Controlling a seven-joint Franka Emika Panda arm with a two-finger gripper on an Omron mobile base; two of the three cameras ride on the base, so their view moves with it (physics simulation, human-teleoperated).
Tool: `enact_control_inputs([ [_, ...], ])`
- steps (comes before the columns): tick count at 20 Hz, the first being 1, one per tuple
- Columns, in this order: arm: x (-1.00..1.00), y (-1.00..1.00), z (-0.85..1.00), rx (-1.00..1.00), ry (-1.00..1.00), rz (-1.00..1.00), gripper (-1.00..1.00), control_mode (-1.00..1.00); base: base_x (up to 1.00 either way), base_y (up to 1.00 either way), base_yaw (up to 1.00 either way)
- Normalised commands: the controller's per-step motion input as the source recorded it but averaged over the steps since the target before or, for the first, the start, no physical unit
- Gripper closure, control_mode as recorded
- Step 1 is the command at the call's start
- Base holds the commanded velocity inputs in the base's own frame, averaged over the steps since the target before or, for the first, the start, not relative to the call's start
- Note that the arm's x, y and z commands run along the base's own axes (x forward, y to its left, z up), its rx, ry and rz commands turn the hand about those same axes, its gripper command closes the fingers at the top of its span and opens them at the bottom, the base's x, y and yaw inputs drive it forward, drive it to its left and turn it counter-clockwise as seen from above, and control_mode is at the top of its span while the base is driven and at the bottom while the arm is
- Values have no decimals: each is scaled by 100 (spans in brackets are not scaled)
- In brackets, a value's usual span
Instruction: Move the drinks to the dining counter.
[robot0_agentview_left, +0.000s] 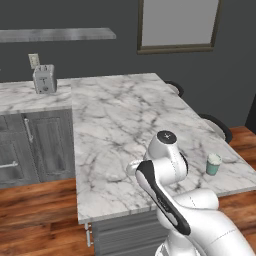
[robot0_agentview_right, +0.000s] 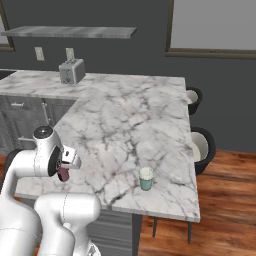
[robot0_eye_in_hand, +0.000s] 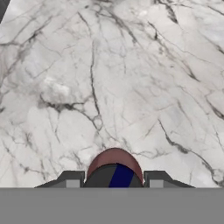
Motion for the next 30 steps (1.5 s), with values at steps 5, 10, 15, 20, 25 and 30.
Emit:
enact_control_inputs([
  [5,0,0,-26,0,0,0,100,-100,0,0,0],
  [10,0,0,-30,0,0,0,100,-100,0,0,0],
  [15,0,0,-30,0,-2,0,100,-100,0,0,0],
  [20,0,0,-28,0,-8,0,100,-100,0,0,0],
  [25,0,0,-37,0,-12,0,100,-100,0,0,0],
  [30,0,0,-43,0,-5,0,100,-100,0,0,0],
])
